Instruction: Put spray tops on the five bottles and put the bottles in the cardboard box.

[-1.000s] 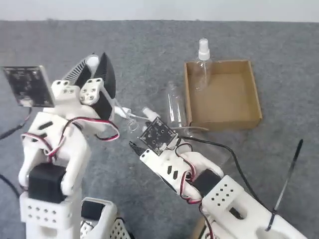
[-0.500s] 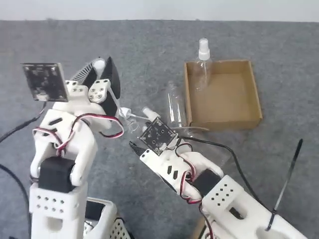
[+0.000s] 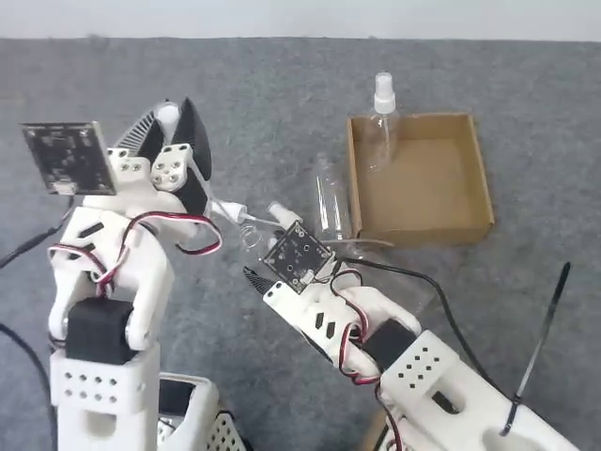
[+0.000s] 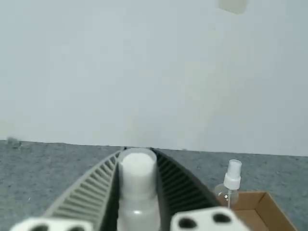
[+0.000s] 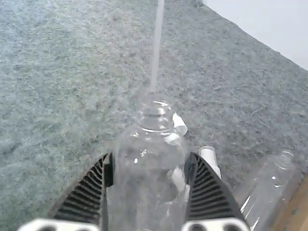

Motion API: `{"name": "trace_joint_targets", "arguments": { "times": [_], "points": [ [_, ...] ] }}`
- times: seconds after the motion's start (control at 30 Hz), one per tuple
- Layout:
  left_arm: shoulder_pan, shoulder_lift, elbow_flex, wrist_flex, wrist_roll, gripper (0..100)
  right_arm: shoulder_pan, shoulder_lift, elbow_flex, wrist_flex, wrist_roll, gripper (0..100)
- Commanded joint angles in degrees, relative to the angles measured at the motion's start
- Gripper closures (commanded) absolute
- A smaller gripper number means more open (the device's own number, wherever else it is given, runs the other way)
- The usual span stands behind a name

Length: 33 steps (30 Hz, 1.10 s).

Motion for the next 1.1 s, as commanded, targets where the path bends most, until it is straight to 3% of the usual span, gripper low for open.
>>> {"name": "trace_joint_targets", "arguments": {
  "times": [0.0,0.43,1.07],
  "points": [
    [0.1,-1.6,-0.4,-1.4,-0.4,99,0.2,-2.1,-0.4,-1.3,-0.7,99.3],
    [5.7,-1.4,1.2,0.8,-0.1,99,0.2,-2.1,-0.4,-1.3,-0.8,99.3],
    [5.2,-1.1,-1.6,0.2,-0.4,99,0.1,-2.1,-0.4,-1.3,-0.8,99.3]
  ]
}}
